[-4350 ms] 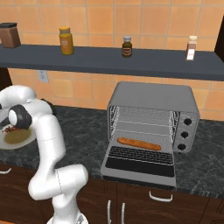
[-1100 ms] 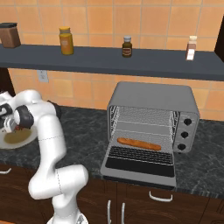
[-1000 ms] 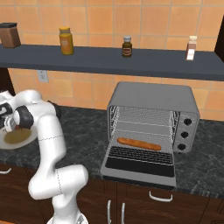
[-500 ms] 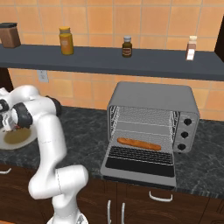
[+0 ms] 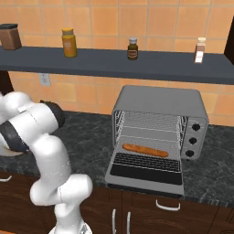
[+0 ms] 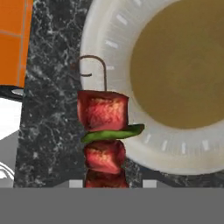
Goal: Pick up the kebab skewer and baguette bread, and place them inside the toaster oven. Close the toaster oven door and start by setting the timer.
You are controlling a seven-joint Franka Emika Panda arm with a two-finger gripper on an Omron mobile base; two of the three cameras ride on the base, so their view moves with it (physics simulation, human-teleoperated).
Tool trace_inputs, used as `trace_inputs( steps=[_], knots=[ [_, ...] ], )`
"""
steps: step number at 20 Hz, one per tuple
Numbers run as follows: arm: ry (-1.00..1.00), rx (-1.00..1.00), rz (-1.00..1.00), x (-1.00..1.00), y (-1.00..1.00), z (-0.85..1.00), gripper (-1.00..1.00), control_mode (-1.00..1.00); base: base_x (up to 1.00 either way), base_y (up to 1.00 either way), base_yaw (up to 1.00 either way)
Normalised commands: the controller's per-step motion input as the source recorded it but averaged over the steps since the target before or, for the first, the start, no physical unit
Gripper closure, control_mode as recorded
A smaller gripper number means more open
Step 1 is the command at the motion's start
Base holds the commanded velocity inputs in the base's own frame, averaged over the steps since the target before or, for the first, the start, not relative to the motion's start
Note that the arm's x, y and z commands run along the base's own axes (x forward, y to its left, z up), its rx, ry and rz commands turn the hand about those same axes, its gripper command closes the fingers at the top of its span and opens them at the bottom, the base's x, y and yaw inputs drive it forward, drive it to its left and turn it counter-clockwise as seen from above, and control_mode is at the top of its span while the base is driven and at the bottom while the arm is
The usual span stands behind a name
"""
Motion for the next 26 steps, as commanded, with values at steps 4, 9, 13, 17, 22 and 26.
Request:
trace_inputs(
  steps=[4,9,13,17,22,26],
  knots=[
    [0.0,0.08,-0.12,-0.6,-1.0,0.59,1.0,-1.0,0.0,0.0,0.0],
    [0.0,0.05,-0.09,-0.39,-1.0,0.42,1.0,-1.0,0.0,0.0,0.0],
    [0.02,0.07,0.0,-0.13,-1.0,0.43,1.0,-1.0,0.0,0.0,0.0],
    [0.03,0.06,0.0,-0.09,-1.0,0.33,1.0,-1.0,0.0,0.0,0.0],
    [0.06,0.02,0.0,-0.06,-1.0,0.1,1.0,-1.0,0.0,0.0,0.0],
    [0.13,0.01,0.0,0.0,-1.0,0.06,1.0,-1.0,0.0,0.0,0.0]
  ],
)
